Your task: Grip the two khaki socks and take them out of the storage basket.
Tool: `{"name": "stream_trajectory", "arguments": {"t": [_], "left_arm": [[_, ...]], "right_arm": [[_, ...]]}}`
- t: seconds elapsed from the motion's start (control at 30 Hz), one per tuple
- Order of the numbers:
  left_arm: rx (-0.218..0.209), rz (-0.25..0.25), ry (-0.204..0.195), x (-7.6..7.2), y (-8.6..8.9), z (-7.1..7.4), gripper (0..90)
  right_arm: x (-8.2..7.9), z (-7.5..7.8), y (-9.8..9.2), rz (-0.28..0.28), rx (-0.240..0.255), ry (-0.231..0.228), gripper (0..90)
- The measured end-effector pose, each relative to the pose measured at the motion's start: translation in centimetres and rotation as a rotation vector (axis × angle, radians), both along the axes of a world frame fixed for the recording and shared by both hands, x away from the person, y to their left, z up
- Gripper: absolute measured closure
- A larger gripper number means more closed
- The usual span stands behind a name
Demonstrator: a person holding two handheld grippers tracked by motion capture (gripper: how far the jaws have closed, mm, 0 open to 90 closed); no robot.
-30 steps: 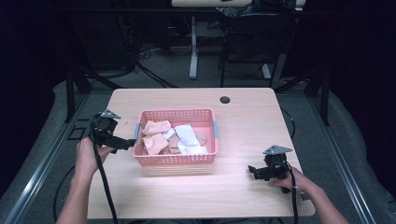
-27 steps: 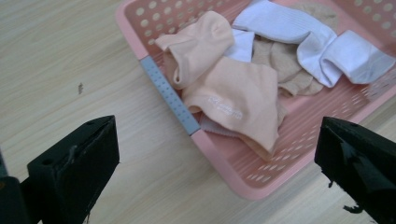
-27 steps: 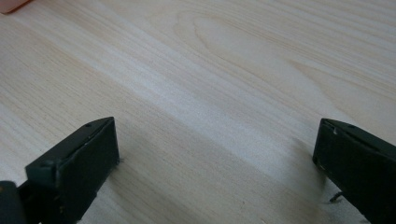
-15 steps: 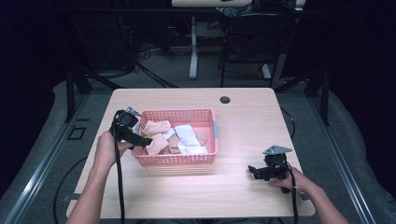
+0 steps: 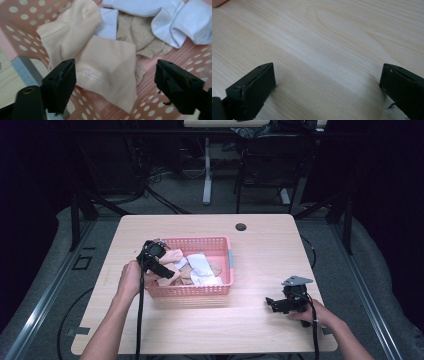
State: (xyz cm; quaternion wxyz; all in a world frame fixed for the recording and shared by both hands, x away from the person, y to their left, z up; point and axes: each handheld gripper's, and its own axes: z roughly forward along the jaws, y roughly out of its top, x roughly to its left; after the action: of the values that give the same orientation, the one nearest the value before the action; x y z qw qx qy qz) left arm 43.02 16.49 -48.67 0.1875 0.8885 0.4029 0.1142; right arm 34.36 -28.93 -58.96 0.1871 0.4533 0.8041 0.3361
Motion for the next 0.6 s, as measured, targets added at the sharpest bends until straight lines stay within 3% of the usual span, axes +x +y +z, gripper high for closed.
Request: {"name": "stream_trajectory", "arguments": {"t": [0.27, 0.6], "left_arm": [[0.033, -0.004, 0.068, 0.7, -0.9, -1.7, 25.9], [0.1, 0.018, 0.124, 1.1, -1.3, -2.5, 40.4]], "right_arm": [[0.0, 0.0, 0.0, 0.002, 0.004, 0.001, 0.0], [0.0, 0.0, 0.0, 0.001, 0.005, 0.0, 0.0]]}}
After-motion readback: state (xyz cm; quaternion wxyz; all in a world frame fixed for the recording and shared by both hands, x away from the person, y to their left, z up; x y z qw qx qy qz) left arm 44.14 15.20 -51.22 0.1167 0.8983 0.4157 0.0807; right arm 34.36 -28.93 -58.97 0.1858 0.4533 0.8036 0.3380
